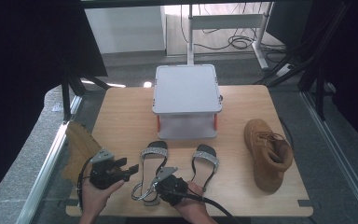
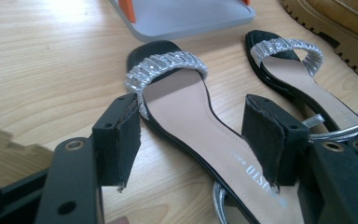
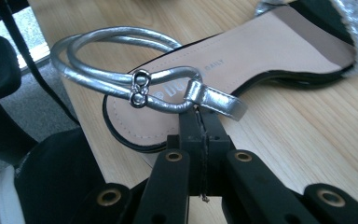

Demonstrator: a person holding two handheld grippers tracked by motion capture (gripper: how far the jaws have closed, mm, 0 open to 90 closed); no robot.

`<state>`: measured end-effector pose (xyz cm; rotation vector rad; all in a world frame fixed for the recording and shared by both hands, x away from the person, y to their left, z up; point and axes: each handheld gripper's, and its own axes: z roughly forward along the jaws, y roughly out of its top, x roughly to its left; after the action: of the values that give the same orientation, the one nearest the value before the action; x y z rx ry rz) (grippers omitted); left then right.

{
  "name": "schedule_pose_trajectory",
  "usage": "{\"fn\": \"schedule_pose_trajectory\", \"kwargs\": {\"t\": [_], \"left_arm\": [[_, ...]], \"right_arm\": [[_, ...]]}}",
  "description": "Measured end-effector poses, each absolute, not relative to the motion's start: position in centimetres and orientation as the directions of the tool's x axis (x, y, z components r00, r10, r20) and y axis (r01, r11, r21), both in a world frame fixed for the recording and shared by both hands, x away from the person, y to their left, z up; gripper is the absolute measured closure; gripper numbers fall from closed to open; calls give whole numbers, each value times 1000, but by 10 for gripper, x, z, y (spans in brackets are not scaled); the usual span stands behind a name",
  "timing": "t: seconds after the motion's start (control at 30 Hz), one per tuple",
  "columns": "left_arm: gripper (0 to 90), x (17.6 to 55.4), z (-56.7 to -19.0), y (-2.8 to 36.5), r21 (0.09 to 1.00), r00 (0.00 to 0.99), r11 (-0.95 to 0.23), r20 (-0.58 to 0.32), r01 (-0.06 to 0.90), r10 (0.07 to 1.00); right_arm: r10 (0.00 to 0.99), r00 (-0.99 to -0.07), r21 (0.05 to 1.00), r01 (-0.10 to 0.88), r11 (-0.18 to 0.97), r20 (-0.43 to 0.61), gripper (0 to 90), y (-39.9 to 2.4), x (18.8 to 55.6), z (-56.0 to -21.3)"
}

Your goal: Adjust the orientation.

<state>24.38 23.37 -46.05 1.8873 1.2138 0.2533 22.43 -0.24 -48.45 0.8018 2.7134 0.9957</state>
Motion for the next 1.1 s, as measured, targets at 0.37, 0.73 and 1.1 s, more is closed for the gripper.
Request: {"fn": "schedule_pose_trajectory", "kwargs": {"t": [0.37,0.73,1.1], "left_arm": [[372,243,-455,252,757,477,-119,-274,643,835],[372,241,-452,261,765,465,-99,-279,637,840],[372,241,-452,259,765,472,-106,-276,636,837]], "right_arm": [[478,-876,651,403,643,70,896,25,223,-487],[466,-880,673,397,623,88,896,50,226,-491],[458,-886,701,371,610,71,896,37,217,-484]]}}
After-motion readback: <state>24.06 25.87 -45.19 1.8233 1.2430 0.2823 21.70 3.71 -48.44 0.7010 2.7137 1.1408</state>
